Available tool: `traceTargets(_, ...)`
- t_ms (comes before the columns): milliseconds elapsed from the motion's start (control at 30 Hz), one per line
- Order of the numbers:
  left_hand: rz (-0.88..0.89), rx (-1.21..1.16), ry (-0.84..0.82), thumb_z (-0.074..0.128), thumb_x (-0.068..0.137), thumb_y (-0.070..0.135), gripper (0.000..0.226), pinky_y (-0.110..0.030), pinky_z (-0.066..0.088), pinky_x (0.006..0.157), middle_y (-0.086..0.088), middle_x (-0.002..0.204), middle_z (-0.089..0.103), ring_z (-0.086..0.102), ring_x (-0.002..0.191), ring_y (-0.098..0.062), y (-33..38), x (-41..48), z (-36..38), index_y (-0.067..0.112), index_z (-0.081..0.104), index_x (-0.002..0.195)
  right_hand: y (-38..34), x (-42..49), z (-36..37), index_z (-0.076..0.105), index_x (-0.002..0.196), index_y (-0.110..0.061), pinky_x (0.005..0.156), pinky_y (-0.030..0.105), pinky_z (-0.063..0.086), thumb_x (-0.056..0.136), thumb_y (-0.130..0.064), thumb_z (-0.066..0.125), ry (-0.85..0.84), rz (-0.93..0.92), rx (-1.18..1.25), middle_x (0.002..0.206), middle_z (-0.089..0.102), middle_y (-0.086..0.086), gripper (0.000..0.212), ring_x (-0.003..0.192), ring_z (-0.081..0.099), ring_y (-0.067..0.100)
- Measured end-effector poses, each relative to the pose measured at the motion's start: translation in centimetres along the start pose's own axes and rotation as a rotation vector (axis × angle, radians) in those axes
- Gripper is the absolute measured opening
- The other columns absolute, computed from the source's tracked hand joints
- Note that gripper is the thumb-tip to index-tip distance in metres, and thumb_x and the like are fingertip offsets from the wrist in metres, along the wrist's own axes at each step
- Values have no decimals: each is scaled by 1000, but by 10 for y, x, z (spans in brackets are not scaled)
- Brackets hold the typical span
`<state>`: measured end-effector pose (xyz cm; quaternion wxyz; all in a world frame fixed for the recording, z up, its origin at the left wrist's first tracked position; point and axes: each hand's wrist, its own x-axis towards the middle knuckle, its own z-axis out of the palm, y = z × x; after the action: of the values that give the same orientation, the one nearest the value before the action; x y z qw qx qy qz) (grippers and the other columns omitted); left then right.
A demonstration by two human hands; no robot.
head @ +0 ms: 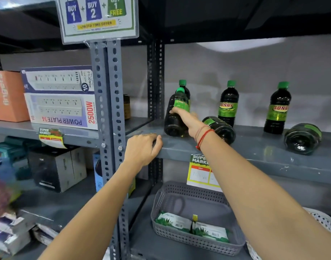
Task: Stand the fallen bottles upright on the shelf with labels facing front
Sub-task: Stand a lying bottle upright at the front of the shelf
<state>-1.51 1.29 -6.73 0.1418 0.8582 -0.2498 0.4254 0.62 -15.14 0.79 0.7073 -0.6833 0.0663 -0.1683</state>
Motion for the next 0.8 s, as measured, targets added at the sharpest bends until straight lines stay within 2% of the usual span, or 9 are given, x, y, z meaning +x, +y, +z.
traceTargets(33,-4,7,4,13,84,43,65,-33,38,52,-7,79,73,65,70,-30,-1,0,0,12,70,85,-1,0,1,55,90,-15,52,23,50,63,-25,80,11,-38,-4,84,68,7,38,68,65,19)
traceTargets(67,-4,18,9,11,82,42,66,-33,38,53,-8,79,73,64,70,-29,-1,0,1,12,70,88,-2,0,2,55,88,-16,55,23,50,62,-23,81,23,-85,-21,84,68,6,37,69,65,18)
traceTargets(167,-8,37,20,9,81,39,67,-32,33,52,-9,77,72,63,69,-30,0,-1,1,12,70,88,2,1,1,55,99,-17,70,27,49,58,-19,84,59,-232,-151,89,66,-2,51,80,62,12)
traceTargets(300,-35,-19,1,11,83,39,66,-39,48,58,-9,85,75,65,73,-29,2,-3,1,10,70,88,7,1,-1,60,103,-18,86,32,49,56,-29,87,3,-343,-381,105,68,2,55,96,61,18)
traceTargets(400,-43,-13,8,13,84,37,63,-38,47,57,-8,83,74,64,71,-28,2,-5,2,10,70,87,5,0,-4,62,103,-20,93,34,47,58,-31,88,-95,-293,-412,111,68,3,53,103,60,20)
traceTargets(500,-48,-2,4,13,85,37,62,-36,45,56,-7,82,74,64,69,-26,1,-5,3,11,69,88,6,1,-5,61,96,-17,100,39,45,62,-9,83,-214,-174,-324,112,67,9,41,111,59,27)
traceTargets(567,-55,-9,-7,13,85,37,62,-37,49,59,-6,85,74,65,72,-26,1,-5,3,11,69,89,10,5,-7,60,104,-9,102,43,44,62,0,80,-205,-126,-267,114,66,13,47,114,58,30)
traceTargets(700,-60,-27,-14,14,85,37,62,-39,51,63,-6,88,75,67,76,-25,1,-5,3,12,70,91,17,6,-2,55,103,-15,92,34,47,52,-22,92,-38,-218,-333,104,65,0,63,105,59,20)
traceTargets(800,-62,-37,-13,15,85,36,61,-39,52,65,-6,87,75,68,77,-25,2,-5,2,10,70,89,20,5,8,52,123,-10,101,41,44,47,-36,93,77,-267,-423,122,61,9,89,117,55,26)
